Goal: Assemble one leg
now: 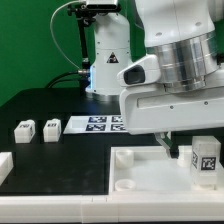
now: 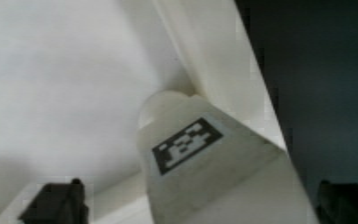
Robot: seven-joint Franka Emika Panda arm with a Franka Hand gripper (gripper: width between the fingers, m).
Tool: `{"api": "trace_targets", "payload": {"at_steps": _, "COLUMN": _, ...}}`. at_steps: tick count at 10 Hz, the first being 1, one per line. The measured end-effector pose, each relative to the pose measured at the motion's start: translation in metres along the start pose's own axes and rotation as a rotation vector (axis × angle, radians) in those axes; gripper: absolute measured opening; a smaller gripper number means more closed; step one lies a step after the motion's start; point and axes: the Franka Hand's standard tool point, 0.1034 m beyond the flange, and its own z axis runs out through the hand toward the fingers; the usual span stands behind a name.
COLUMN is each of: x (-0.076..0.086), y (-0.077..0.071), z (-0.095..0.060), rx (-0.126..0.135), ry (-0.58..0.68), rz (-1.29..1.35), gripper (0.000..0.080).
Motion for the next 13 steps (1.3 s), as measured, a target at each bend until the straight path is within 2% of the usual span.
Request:
{"api": "trace_targets", "payload": {"at_steps": 1, "x": 0.0011, "y": -0.0027, "z": 0.0005, "rx": -0.014, "ry": 0.003, "rz": -0.053, "gripper": 0.0649}}
{"api": "trace_targets", "payload": {"at_steps": 2, "x": 0.0011, "y": -0.0009, "z": 0.0006, "rx": -0.01, "ry": 0.003, "rz": -0.038, "gripper": 0.0649}}
{"api": "trace_targets", "payload": {"at_steps": 3, "x": 0.0011, "y": -0.0009, "z": 0.0006, "rx": -0.011, "ry": 0.003, "rz": -0.039, "gripper": 0.053}}
{"api": "trace_targets", "payload": {"at_steps": 4, "x": 0.0008, "y": -0.0017, "z": 0.0008, "rx": -0.008, "ry": 0.002, "rz": -0.002, "gripper": 0.053}}
{"api": "trace_targets", "payload": {"at_steps": 5, "x": 0.0006, "y": -0.0023, "z": 0.001, "rx": -0.004, "ry": 0.002, "rz": 0.113, "gripper": 0.0348}}
{"api": "trace_targets", "payload": {"at_steps": 6, "x": 0.0006, "y": -0.0016, "z": 0.001, "rx": -0.004, "ry": 0.002, "rz": 0.205, "gripper": 0.0294}}
{"api": "trace_targets", "payload": {"at_steps": 7, "x": 0.0007, "y": -0.0011, "z": 0.001, "rx": -0.002, "ry": 0.002, "rz": 0.292, "gripper": 0.0294}}
{"api": "trace_targets", "payload": {"at_steps": 10, "x": 0.0013, "y": 0.0019, "z": 0.0017, "rx": 0.017, "ry": 0.0, "rz": 0.835, "gripper": 0.0294}}
{"api": "trace_targets", "payload": {"at_steps": 11, "x": -0.0008, "y": -0.0006, "z": 0.0032, "rx": 0.026, "ry": -0.011, "rz": 1.105, "gripper": 0.0294}}
{"api": "trace_targets", "payload": {"at_steps": 13, "x": -0.0018, "y": -0.0046, "z": 0.0044, "rx": 0.054, "ry": -0.025, "rz": 1.416, "gripper": 0.0294}}
